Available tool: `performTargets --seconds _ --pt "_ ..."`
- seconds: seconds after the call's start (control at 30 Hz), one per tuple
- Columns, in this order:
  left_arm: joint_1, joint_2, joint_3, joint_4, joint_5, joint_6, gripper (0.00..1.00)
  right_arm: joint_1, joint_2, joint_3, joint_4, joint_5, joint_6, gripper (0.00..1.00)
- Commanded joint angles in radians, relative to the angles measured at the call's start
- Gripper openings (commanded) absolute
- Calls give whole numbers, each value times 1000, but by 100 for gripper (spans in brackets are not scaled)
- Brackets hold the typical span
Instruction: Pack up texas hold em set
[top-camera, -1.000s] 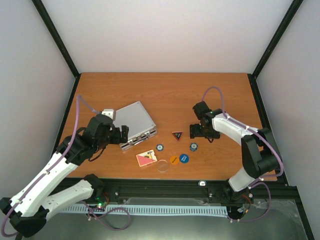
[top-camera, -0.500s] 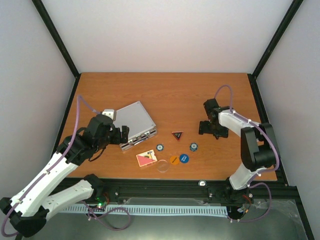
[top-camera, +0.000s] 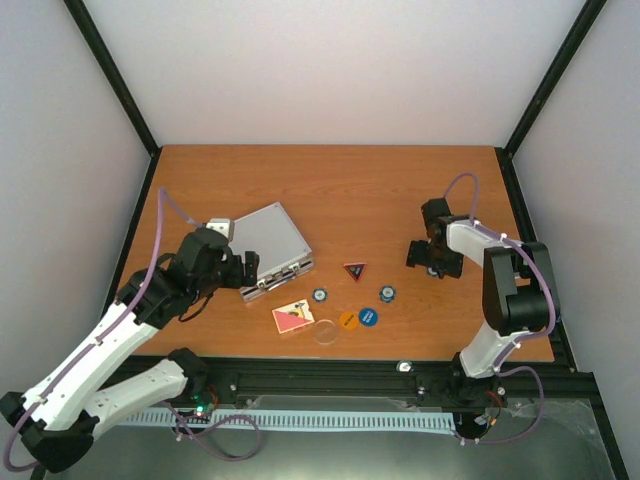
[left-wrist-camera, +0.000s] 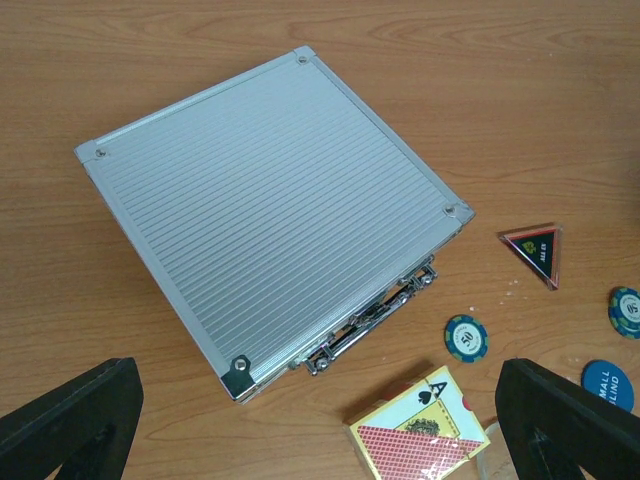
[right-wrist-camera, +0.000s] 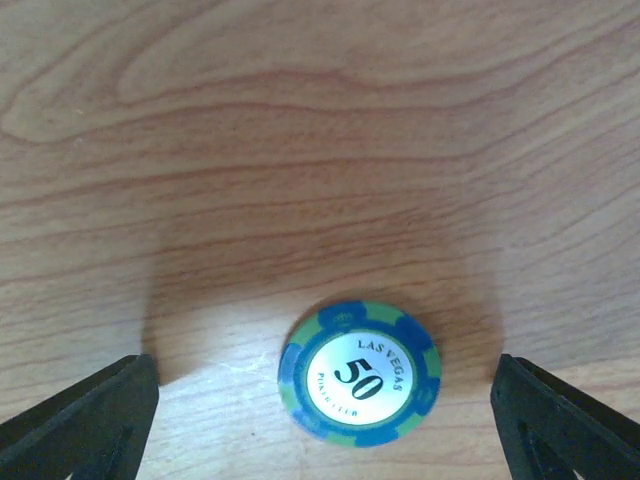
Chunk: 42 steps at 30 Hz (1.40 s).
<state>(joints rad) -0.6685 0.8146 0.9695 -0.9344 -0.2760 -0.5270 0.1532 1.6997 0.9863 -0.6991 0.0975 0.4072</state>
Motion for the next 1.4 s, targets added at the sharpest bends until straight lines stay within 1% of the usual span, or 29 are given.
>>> performTargets --seconds 0.0,0.07,0.1,0.17,0.27,0.33,0.37,0.4,0.43,0.5,0.6,0.73,0.8,0.87,0.93,1.07,1.37 --pt "0 7 19 21 3 23 100 -36 7 -43 51 -68 -1 90" --pt "0 5 19 19 -1 24 100 -44 5 -64 66 -89 3 82" --pt "0 6 19 17 -3 24 100 -46 1 -71 69 -87 6 81" --pt "0 6 17 14 -5 23 100 -49 -3 -83 73 -76 10 80" --pt "0 6 14 15 -8 19 100 -57 -14 -103 78 -70 16 72" --pt "0 7 13 16 -8 16 100 -61 -21 -115 81 -71 15 68" --pt "0 9 11 16 -7 15 100 -63 -22 -121 80 -72 16 64" --pt "0 9 11 17 -8 15 100 -65 -26 -128 78 -72 18 57" --pt "0 10 10 17 -7 15 100 -66 -33 -137 81 -75 20 54" --pt "0 9 10 16 -7 13 100 -67 -47 -153 85 -86 22 54" --pt "0 6 8 15 -10 12 100 -67 -64 -173 86 -106 24 48" --pt "0 4 6 18 -7 6 100 -67 -71 -184 90 -89 12 37" --pt "1 4 4 20 -5 5 100 -67 -66 -182 93 -96 10 26" --pt "0 3 3 16 -6 4 100 -67 -67 -179 97 -123 10 21" --pt "0 1 6 11 -9 4 100 -66 -71 -170 93 -132 9 20" --pt "0 -8 11 5 -18 5 100 -66 -91 -144 63 -125 -1 20" --pt "0 6 8 14 -18 7 100 -48 -139 -111 -10 -194 -57 22"
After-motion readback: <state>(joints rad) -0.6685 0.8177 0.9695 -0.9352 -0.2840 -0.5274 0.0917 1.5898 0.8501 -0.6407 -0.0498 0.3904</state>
